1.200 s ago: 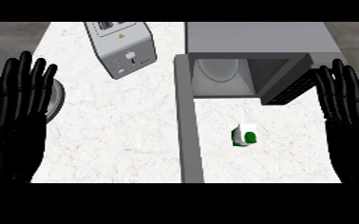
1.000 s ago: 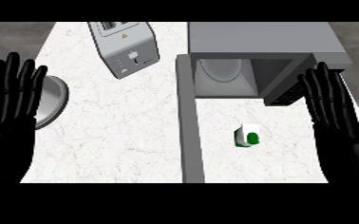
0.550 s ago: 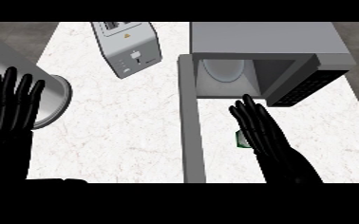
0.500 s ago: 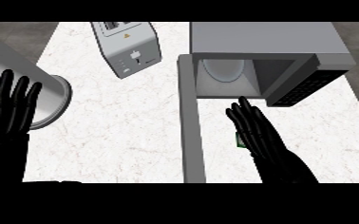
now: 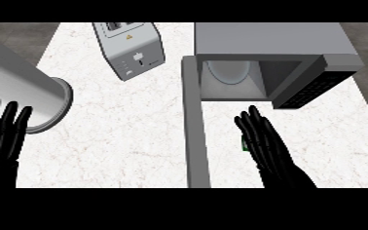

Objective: Pick up the milk, place it into the microwave and close the microwave

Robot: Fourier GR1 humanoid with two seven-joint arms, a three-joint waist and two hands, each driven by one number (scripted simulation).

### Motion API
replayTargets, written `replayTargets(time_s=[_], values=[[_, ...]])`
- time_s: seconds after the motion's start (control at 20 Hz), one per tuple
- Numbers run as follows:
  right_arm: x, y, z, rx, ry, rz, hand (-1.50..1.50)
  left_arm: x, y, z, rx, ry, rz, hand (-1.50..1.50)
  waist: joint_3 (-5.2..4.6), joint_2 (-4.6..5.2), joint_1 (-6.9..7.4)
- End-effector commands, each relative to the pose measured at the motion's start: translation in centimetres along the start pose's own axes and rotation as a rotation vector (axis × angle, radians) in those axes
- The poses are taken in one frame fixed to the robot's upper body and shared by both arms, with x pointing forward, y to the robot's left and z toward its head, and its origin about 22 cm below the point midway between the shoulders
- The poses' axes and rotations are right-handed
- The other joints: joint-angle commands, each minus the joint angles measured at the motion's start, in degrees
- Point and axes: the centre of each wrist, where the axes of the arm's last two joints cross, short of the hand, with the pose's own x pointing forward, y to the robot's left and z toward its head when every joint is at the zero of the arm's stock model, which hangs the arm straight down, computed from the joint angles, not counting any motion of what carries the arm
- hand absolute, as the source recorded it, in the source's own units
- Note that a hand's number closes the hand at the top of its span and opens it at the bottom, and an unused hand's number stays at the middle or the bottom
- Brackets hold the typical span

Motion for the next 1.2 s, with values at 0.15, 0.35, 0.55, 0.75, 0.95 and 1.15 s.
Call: replayTargets(time_s=[0.15,0.35,0.55,0.75,0.95,1.15], values=[[-0.8,-1.5,0.5,-0.092,0.028,0.080,-1.50,0.3,1.3,0.7,-0.012,0.014,-0.007,-1.50,0.02,0.05,-0.17],[-4.5,-2.9,1.4,-0.105,0.085,0.078,-1.50,-0.3,0.8,1.2,0.000,0.009,0.008,-1.50,0.03,0.08,-0.16],[-5.8,-4.0,1.2,-0.157,0.103,0.088,-1.50,1.4,1.0,3.1,-0.018,0.007,0.014,-1.50,0.03,0.04,0.03],[-9.5,-5.4,1.9,-0.221,0.122,0.101,-1.50,0.5,2.2,2.5,-0.008,-0.005,-0.005,-1.50,0.04,0.10,-0.04],[-10.3,-7.7,3.4,-0.217,0.172,0.122,-1.50,0.3,1.8,3.5,-0.011,0.011,0.011,-1.50,0.03,0.08,-0.02],[-12.5,-11.0,4.4,-0.251,0.174,0.149,-1.50,0.6,1.3,4.9,-0.007,0.010,0.008,-1.50,0.05,0.10,0.20]])
